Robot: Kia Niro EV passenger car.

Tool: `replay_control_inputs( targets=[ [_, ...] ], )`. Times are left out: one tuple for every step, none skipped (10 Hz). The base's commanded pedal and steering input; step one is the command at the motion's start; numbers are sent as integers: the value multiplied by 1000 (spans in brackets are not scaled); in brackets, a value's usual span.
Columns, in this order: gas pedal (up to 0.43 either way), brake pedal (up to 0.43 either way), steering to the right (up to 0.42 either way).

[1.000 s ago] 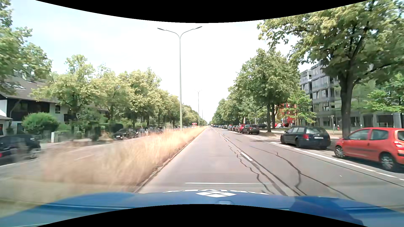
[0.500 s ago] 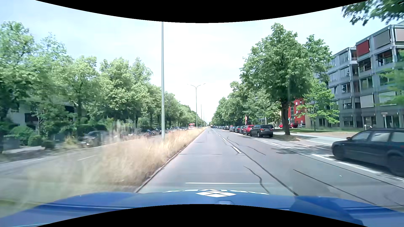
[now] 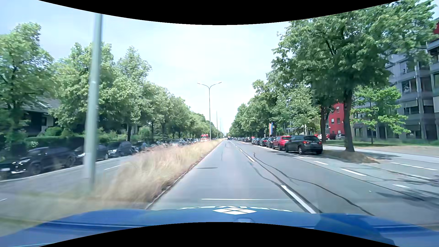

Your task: Follow the waypoints while adhering to traffic rules and regulations

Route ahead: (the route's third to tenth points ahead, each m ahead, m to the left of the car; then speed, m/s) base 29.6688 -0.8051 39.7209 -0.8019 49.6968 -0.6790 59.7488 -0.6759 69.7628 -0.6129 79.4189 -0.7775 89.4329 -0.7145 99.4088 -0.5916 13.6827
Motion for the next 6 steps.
replay_control_inputs(
  targets=[
    [189,0,-1],
    [189,0,-1],
    [189,0,-1],
    [189,0,-5],
    [189,0,-5],
    [189,0,-6]
  ],
)
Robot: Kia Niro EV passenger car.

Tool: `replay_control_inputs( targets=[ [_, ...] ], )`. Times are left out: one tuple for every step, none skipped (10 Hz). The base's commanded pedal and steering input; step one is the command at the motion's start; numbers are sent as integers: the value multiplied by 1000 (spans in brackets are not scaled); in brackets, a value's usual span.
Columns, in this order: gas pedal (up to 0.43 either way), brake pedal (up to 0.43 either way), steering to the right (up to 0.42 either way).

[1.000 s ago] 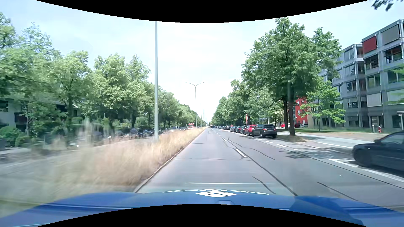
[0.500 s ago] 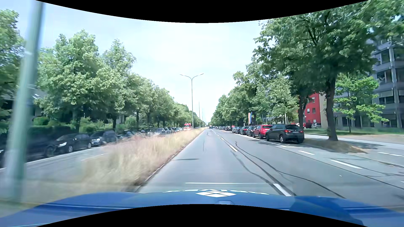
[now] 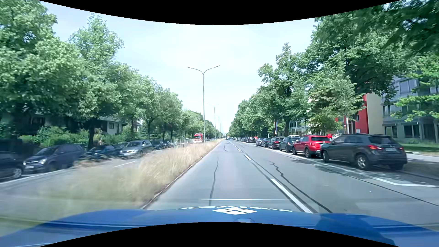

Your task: Follow the waypoints while adhering to traffic rules and regulations

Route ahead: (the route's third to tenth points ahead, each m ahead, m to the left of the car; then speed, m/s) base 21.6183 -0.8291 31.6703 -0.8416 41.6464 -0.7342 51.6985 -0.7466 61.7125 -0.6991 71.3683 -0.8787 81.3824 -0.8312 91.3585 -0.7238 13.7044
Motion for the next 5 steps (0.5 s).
replay_control_inputs(
  targets=[
    [189,0,-8],
    [189,0,-9],
    [189,0,-8],
    [189,0,-6],
    [189,0,-5]
  ],
)
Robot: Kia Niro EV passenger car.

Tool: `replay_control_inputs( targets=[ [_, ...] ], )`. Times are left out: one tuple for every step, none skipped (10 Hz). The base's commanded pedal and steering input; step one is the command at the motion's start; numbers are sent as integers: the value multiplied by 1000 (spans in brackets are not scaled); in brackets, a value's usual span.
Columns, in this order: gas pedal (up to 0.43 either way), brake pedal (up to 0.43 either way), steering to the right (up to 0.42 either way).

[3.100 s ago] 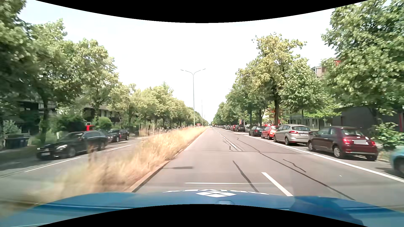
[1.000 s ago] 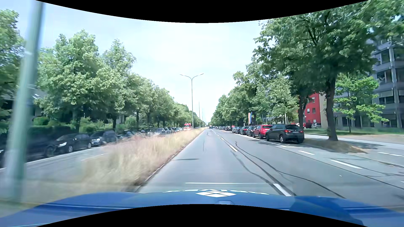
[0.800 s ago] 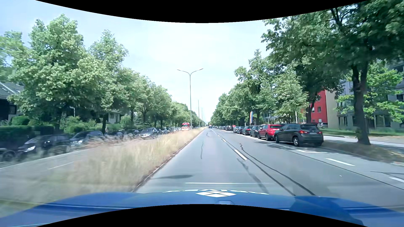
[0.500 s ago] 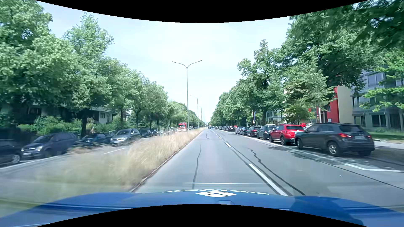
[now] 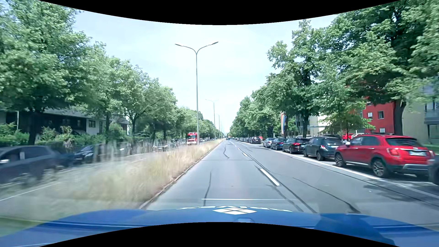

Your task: Follow the waypoints while adhering to traffic rules and regulations

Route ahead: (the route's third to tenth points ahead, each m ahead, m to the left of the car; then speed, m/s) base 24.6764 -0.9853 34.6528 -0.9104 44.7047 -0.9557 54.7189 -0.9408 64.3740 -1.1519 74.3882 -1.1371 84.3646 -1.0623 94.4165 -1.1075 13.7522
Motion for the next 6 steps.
replay_control_inputs(
  targets=[
    [189,0,-5],
    [189,0,-5],
    [189,0,-4],
    [189,0,-4],
    [189,0,-4],
    [189,0,-4]
  ],
)
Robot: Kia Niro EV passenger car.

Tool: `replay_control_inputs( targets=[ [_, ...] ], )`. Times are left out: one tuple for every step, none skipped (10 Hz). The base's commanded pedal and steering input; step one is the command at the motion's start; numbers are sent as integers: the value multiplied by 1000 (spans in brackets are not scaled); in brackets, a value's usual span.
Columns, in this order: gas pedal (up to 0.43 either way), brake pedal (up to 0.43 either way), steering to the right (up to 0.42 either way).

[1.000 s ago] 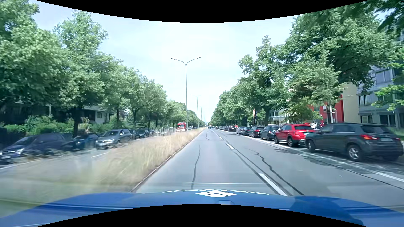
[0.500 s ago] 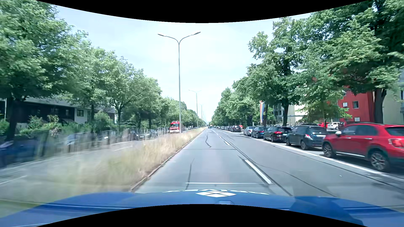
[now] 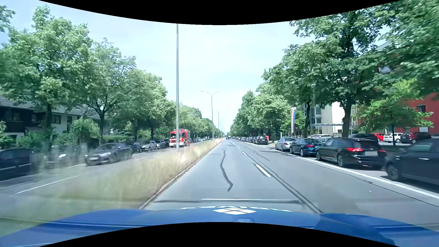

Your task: Follow the waypoints while adhering to traffic rules and regulations

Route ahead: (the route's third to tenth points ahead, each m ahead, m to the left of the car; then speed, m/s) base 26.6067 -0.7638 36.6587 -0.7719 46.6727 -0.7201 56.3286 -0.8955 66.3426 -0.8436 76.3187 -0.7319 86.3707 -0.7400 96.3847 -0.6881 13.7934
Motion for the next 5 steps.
replay_control_inputs(
  targets=[
    [189,0,-4],
    [189,0,-4],
    [189,0,-4],
    [189,0,-4],
    [189,0,-4]
  ],
)
